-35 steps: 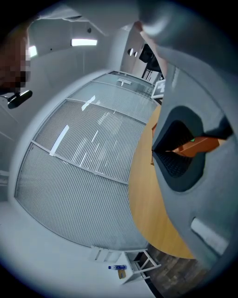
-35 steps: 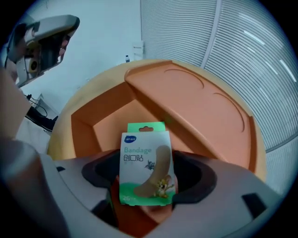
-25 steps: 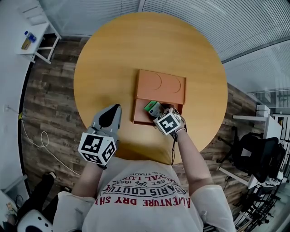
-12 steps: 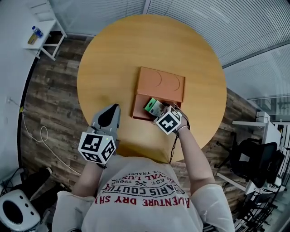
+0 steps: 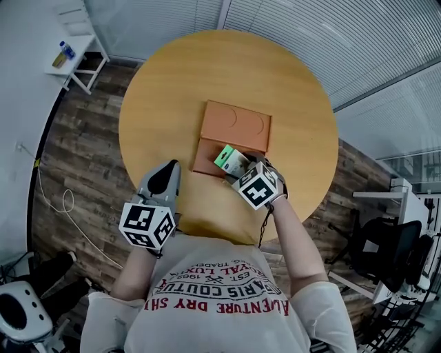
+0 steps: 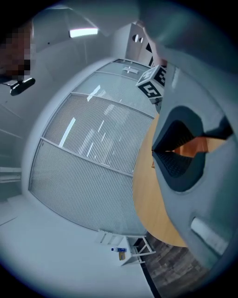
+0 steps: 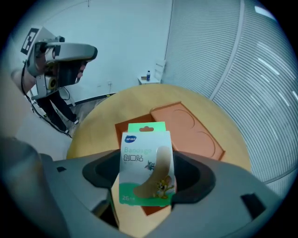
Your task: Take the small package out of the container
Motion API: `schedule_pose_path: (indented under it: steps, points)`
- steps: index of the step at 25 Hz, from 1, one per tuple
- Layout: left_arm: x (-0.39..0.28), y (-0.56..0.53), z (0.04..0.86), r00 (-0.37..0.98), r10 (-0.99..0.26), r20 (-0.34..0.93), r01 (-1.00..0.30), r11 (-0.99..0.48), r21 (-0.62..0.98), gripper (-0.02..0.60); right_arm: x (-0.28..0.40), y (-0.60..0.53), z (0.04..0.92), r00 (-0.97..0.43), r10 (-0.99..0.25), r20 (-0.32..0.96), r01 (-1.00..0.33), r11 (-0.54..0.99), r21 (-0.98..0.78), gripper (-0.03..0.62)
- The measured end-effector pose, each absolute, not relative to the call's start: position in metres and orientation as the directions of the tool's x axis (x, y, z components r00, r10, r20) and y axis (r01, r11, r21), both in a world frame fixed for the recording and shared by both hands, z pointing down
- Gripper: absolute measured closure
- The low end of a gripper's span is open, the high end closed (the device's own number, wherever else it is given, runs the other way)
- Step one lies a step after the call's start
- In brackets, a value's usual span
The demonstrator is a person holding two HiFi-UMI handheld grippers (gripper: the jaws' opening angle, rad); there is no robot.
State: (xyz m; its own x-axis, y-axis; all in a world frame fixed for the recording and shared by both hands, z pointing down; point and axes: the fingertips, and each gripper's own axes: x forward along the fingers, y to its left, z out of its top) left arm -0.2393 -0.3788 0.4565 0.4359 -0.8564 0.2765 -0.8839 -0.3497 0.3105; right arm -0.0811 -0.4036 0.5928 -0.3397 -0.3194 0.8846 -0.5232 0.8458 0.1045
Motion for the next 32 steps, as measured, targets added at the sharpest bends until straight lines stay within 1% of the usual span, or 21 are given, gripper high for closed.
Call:
schedule_pose_path:
  steps: [8,14,20,25,27,30,32]
  points:
    - [-0.210,-0.371,0.427,0.435,-0.869,0.235,-0.894,-0.387,0.225,0.572,-0.070,-0.397,0.515,-0.445,-0.512,0.735,-0.615,0.771,0.166,0.241]
    - [-0.183,-0.370,0.400,0.460,-0.867,0.190,-0.886,-0.436,0.157,0.571,-0.052,-0.396,0.452,-0.506,-0.654,0.562,-0.710,0.686,0.159,0.240]
    - [-0.164,-0.375,0.377,0.482,-0.864,0.146,-0.875,-0.469,0.116,0.571,-0.028,-0.402,0.390,-0.499,-0.790,0.356,-0.809,0.572,0.134,0.240]
    - [-0.150,-0.382,0.360,0.492,-0.862,0.122,-0.870,-0.491,0.045,0.571,-0.004,-0.399,0.356,-0.473,-0.863,0.180,-0.864,0.494,0.097,0.240]
    - [-0.152,-0.384,0.356,0.487,-0.865,0.118,-0.871,-0.490,-0.001,0.571,0.000,-0.397,0.355,-0.447,-0.882,0.148,-0.886,0.459,0.062,0.240]
    - [-0.152,-0.385,0.350,0.484,-0.868,0.107,-0.871,-0.490,-0.035,0.571,0.009,-0.397,0.359,-0.409,-0.901,0.146,-0.912,0.411,-0.014,0.240]
    - [-0.150,-0.385,0.348,0.485,-0.868,0.105,-0.870,-0.491,-0.041,0.571,0.014,-0.398,0.361,-0.396,-0.907,0.146,-0.918,0.396,-0.034,0.240]
